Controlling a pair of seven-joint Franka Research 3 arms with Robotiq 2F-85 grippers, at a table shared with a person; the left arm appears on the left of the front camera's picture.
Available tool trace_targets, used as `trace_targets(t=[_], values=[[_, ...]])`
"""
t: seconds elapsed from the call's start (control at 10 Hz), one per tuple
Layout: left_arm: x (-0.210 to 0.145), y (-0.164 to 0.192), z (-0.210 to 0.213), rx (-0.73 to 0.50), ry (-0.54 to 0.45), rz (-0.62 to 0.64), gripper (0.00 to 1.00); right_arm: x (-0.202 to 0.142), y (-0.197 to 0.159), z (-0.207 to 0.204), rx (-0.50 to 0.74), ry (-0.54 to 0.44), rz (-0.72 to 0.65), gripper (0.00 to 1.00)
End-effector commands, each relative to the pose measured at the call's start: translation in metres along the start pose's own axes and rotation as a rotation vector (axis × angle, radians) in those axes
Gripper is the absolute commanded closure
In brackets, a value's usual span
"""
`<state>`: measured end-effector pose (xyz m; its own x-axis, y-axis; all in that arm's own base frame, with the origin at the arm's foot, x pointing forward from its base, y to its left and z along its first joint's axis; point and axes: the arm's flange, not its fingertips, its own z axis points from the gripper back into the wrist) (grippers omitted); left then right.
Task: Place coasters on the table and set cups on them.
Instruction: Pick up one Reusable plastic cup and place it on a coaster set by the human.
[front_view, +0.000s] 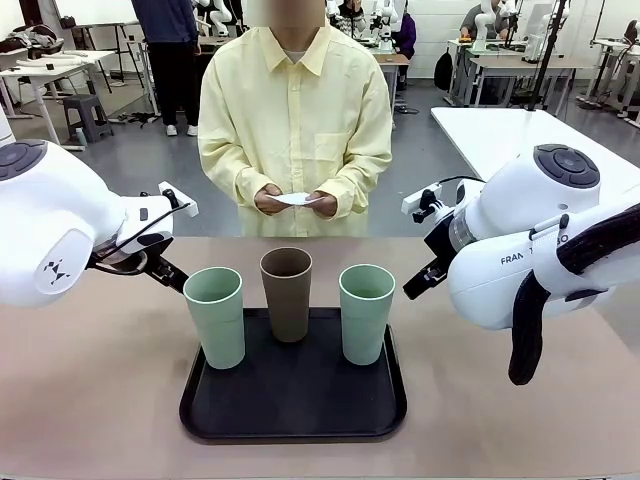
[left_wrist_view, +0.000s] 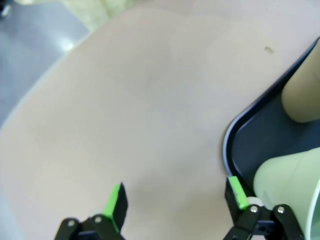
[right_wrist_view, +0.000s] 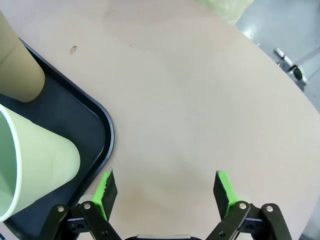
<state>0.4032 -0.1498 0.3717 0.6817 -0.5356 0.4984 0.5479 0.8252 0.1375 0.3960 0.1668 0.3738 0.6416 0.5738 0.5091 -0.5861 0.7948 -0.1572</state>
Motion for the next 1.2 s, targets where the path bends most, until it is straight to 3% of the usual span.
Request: trace_targets(t=[0.0, 0.2, 0.3, 0.5, 0.7, 0.8, 1.0, 1.1], values=[[0.0, 0.0, 0.0, 0.0, 0.0, 0.0, 0.0, 0.0, 0.0, 0.0, 0.0, 0.0, 0.0, 0.0], [0.0, 0.0, 0.0, 0.0, 0.0, 0.0, 0.0, 0.0, 0.0, 0.0, 0.0, 0.0, 0.0, 0.0], [0.003, 0.016, 0.015, 0.156, 0.059, -0.015, 0.0, 0.005, -0.004, 0.011, -0.002, 0.057, 0.015, 0.0], [-0.001, 0.033, 0.073, 0.198, 0.127, -0.024, 0.0, -0.003, -0.011, 0.053, -0.005, 0.169, -0.008, 0.0], [-0.021, 0.013, 0.133, -0.089, 0.181, 0.018, 0.0, -0.025, 0.006, 0.115, 0.064, 0.272, -0.033, 0.0], [-0.031, -0.001, 0.153, -0.15, 0.228, 0.052, 0.0, -0.038, 0.024, 0.142, 0.074, 0.312, -0.051, 0.0], [-0.06, -0.032, 0.178, -0.147, 0.283, 0.102, 0.0, -0.077, 0.061, 0.183, -0.005, 0.368, -0.061, 0.0], [-0.066, -0.036, 0.175, -0.091, 0.31, 0.135, 0.0, -0.09, 0.067, 0.181, -0.043, 0.367, -0.053, 0.0]])
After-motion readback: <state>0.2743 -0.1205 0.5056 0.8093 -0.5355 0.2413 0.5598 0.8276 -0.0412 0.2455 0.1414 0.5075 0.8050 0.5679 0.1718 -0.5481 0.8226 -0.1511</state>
